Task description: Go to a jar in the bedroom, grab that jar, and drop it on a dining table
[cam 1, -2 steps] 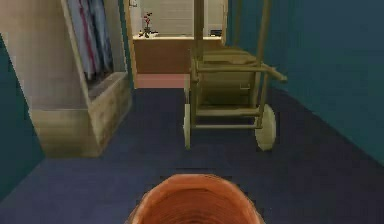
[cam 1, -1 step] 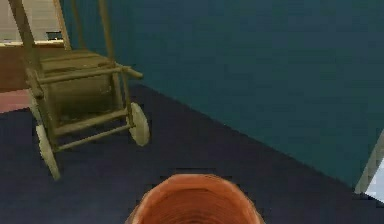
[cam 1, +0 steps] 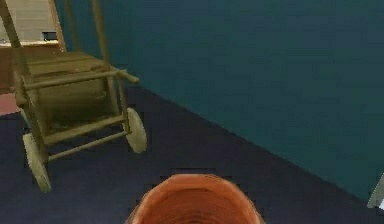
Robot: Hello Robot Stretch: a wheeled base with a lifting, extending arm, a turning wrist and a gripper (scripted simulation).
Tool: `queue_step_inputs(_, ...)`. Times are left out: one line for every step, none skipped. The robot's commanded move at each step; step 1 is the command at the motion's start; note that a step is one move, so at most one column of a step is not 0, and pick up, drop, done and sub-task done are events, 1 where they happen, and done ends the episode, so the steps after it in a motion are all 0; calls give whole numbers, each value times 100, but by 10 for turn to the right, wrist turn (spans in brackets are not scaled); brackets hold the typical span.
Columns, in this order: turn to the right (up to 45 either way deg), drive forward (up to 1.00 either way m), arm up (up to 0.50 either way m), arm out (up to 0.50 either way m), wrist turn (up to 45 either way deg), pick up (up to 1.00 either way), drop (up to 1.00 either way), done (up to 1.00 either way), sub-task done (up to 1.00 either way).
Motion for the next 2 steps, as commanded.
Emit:
queue_step_inputs(450, 0, 0, 0, 0, 0, 0, 0, 0)
queue_step_inputs(0, 55, 0, 0, 0, 0, 0, 0, 0)
